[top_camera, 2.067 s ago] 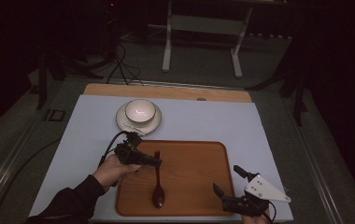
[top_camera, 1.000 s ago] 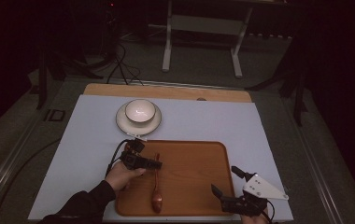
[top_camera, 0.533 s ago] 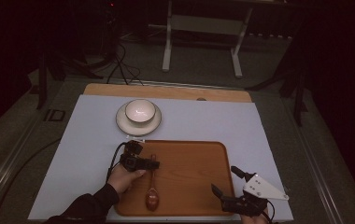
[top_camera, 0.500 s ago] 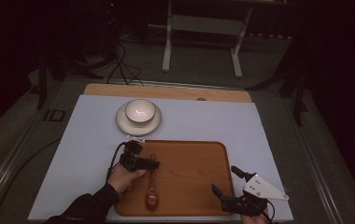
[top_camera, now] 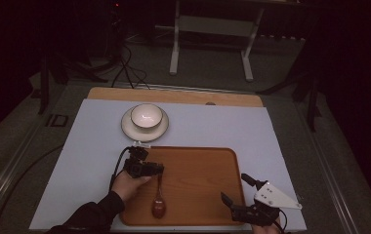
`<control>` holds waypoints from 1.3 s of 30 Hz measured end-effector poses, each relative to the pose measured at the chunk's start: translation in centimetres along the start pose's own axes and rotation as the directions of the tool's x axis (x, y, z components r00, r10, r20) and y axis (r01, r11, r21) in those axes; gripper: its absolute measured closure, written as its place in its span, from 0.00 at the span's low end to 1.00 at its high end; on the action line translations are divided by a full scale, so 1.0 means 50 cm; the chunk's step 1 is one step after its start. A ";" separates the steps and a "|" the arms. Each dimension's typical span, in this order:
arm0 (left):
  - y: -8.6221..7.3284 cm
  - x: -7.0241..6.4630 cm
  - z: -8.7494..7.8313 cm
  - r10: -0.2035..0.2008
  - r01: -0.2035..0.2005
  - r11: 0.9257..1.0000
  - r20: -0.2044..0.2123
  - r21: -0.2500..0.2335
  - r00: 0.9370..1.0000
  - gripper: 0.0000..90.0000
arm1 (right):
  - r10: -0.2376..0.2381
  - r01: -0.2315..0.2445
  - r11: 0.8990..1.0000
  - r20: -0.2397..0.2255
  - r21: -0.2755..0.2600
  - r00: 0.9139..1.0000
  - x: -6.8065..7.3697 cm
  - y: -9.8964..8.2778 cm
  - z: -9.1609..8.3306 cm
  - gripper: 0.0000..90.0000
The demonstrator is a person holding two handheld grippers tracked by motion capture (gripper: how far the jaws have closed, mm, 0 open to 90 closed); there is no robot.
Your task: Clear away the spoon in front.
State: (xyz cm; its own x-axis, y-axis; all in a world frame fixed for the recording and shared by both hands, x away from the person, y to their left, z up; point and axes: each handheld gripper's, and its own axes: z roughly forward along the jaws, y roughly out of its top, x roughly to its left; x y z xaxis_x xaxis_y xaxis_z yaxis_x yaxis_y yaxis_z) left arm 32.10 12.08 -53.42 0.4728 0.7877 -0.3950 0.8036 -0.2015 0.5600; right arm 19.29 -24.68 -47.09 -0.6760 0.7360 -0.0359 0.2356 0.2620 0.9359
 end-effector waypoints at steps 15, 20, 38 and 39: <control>0.011 -0.027 -0.037 0.076 -0.073 0.995 0.033 -0.068 0.997 0.48 | 0.011 -0.010 0.999 0.023 -0.039 1.000 -0.001 0.004 -0.010 0.12; 0.012 -0.047 -0.050 0.157 -0.152 0.984 0.056 -0.090 0.986 0.39 | 0.016 -0.015 0.999 0.024 -0.043 1.000 -0.003 0.004 -0.011 0.12; 0.006 -0.070 -0.131 0.292 -0.257 0.930 0.101 -0.263 0.951 0.00 | 0.026 -0.025 0.999 0.018 -0.046 1.000 -0.004 0.004 -0.011 0.12; 0.005 -0.068 -0.139 0.299 -0.260 0.923 0.103 -0.282 0.949 0.00 | 0.025 -0.024 0.999 0.017 -0.044 1.000 -0.005 0.003 -0.010 0.12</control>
State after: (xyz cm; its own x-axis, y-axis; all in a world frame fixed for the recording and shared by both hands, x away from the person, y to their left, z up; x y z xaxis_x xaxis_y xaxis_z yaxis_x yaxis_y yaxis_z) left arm 28.18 13.38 -46.88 0.7259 0.6272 -0.2821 0.5171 -0.2273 0.8252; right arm 19.15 -25.14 -46.74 -0.6582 0.7526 -0.0186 0.2211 0.2168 0.9509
